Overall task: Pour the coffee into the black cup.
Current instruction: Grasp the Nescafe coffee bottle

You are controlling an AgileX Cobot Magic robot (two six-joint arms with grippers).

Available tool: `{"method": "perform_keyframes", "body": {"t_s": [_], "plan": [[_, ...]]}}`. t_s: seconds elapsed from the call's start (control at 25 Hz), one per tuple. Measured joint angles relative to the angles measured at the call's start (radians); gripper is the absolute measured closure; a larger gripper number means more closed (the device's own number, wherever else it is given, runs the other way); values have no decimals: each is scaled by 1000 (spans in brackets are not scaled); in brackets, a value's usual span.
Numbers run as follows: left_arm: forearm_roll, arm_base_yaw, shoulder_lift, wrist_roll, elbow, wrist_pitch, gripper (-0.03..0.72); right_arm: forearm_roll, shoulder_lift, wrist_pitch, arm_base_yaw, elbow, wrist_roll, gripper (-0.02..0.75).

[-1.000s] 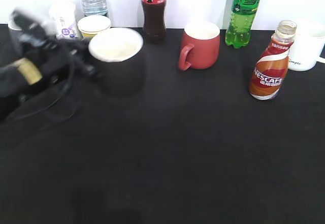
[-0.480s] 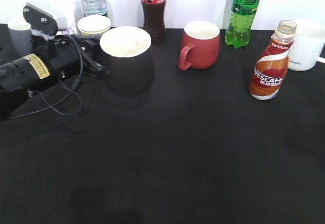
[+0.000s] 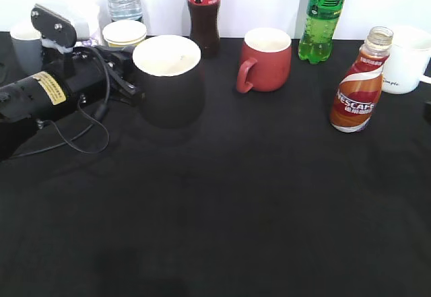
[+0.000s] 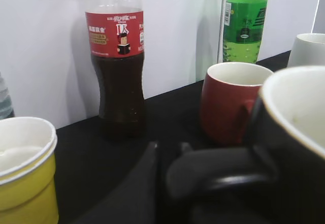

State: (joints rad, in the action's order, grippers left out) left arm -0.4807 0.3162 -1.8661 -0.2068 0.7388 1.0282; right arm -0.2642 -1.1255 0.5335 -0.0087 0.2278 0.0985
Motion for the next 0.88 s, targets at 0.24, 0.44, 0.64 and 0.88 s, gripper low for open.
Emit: {"method": "perform_keyframes", "body": {"t_s": [0.24,0.44,0.64,0.88], "plan": [[0,0,0,0,0,0,631,2,-188,247,0,-2,162,152],[0,0,0,0,0,-1,631,-93,-334,360,0,7,164,122],[0,0,0,0,0,-6,631,-198,-559,382,0,127,134,73],[0,0,0,0,0,-8,631,-217,-773,501,0,302,72,73]]}}
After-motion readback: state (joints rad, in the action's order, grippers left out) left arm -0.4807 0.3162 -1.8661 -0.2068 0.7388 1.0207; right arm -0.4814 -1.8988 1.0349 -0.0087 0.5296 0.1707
